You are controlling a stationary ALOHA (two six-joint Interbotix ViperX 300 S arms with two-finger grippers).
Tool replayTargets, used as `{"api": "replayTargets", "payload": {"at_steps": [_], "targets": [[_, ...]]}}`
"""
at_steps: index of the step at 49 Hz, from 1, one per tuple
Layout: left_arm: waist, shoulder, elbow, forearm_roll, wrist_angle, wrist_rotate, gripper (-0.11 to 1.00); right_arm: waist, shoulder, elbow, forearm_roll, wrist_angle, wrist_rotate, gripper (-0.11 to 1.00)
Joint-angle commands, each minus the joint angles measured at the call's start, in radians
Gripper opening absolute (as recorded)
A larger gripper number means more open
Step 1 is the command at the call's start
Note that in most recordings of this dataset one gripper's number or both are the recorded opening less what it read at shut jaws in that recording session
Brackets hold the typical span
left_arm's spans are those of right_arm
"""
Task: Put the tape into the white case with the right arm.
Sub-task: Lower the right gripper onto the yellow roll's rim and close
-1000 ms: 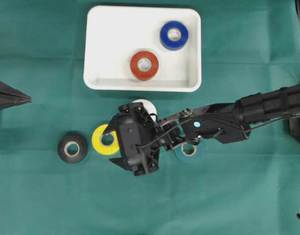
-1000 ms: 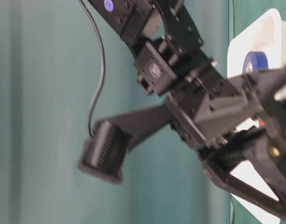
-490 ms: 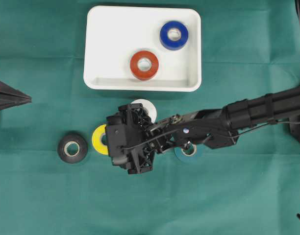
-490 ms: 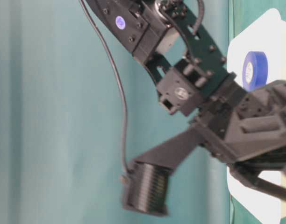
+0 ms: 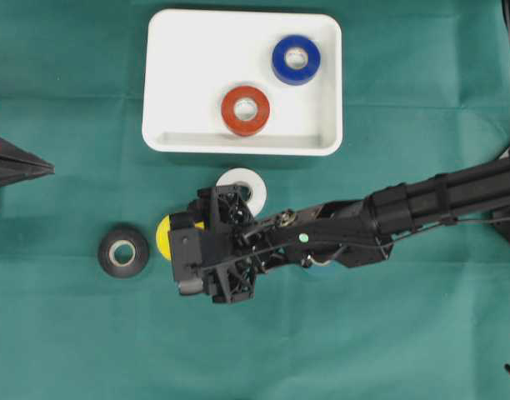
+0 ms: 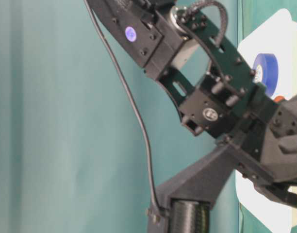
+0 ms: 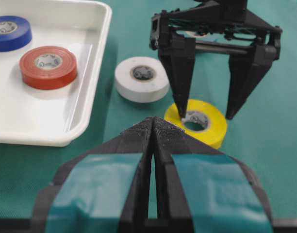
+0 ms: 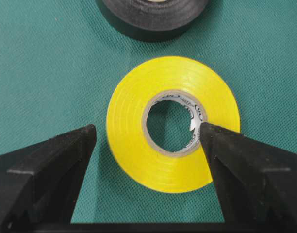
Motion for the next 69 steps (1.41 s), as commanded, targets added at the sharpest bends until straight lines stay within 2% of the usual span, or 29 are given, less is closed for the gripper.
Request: {"api": "replayTargets", "payload": {"at_steps": [1, 18, 30, 33, 39, 44, 61, 69], "targets": [[0.002, 0.008, -0.012, -0.002, -0.005, 0.000, 0.00, 0.006, -0.014, -0.023, 0.005, -0.011, 0.003, 0.52], [0.003, 0.008, -0.008, -0.002, -0.005, 0.000, 0.00, 0.012, 0.008, -0.044, 0.008, -0.009, 0.008, 0.52], [0.003, 0.008, -0.002, -0.002, -0.005, 0.000, 0.00, 0.034, 0.003, -0.054, -0.014, -0.008, 0.000, 0.49], [0.005, 0.008, -0.002, -0.002, -0.005, 0.000, 0.00, 0.034, 0.008, -0.054, -0.018, -0.006, 0.000, 0.43], [0.006, 0.008, -0.002, -0.002, -0.005, 0.000, 0.00, 0.034, 0.023, -0.054, -0.020, -0.006, 0.000, 0.15], [0.006, 0.008, -0.002, -0.002, -0.005, 0.000, 0.00, 0.034, 0.034, -0.054, -0.020, -0.006, 0.000, 0.01], [0.006, 0.008, -0.005, -0.002, -0.005, 0.000, 0.00, 0.034, 0.029, -0.057, -0.020, 0.002, -0.002, 0.01], [0.006, 0.008, -0.005, -0.002, -0.005, 0.000, 0.00, 0.034, -0.003, -0.057, -0.020, 0.049, -0.002, 0.01]]}}
